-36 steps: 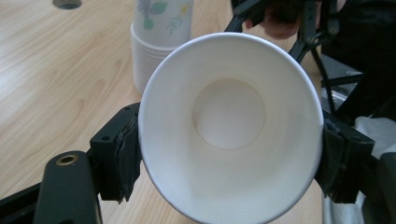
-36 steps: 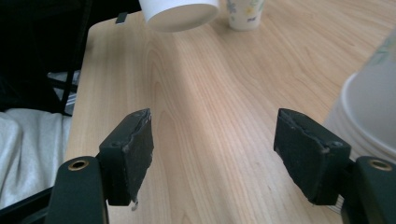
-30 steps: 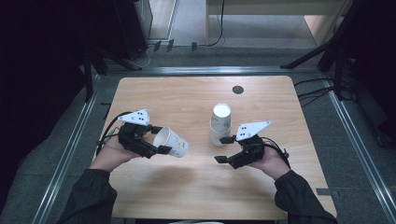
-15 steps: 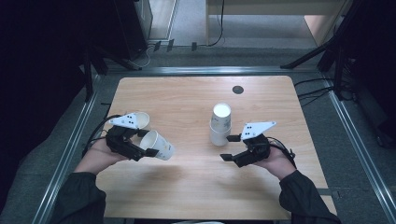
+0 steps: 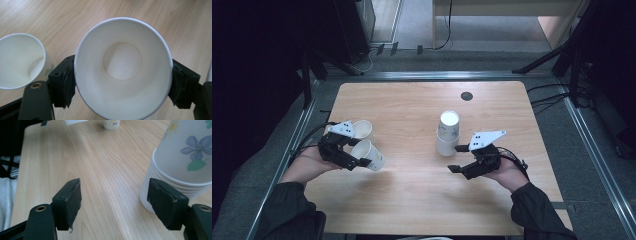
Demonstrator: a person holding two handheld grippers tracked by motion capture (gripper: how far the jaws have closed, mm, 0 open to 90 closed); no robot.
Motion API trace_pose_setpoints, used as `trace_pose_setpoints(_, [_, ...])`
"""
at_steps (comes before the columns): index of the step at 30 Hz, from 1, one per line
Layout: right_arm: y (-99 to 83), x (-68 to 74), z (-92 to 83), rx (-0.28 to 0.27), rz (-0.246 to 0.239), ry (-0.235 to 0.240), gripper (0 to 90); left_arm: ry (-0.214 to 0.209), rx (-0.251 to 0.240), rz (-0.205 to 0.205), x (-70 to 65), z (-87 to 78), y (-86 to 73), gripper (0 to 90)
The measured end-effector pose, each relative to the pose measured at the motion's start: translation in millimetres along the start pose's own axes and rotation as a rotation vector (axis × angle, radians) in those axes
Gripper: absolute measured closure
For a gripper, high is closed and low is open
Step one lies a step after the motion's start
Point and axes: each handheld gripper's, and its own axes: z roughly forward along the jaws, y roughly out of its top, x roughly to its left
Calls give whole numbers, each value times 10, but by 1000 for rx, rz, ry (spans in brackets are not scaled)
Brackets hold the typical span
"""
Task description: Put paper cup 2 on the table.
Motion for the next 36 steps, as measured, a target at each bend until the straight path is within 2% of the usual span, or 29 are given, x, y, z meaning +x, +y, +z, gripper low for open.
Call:
trace_pose_setpoints(2, [-3,-1,-12,4,0,-19,282,-13,6,-3,16,-15,-20,218])
trace_pose_setpoints(4, [0,-4,-30,-3,4,-26,282,-7,26,-12,61,-27,-42,218])
trace_pose_setpoints(5, [2,-5,-39,-7,6,-27,282,14,45,-18,97,-26,-58,218])
trace_pose_setpoints(9, [-1,3,-40,0,6,-31,282,48,106,-33,194,-11,-109,219])
trace_pose_setpoints(13, [-3,5,-36,1,5,-32,282,94,161,-12,238,29,-139,218])
trace_pose_setpoints(16, [-12,0,-39,3,1,-36,282,100,190,-16,266,80,-156,218])
trace_pose_setpoints(25, [-10,7,-60,-4,5,-43,282,107,227,0,281,215,-155,217])
trace_pose_setpoints(36, [-10,-6,-71,-16,6,-49,281,154,270,6,333,362,-167,213])
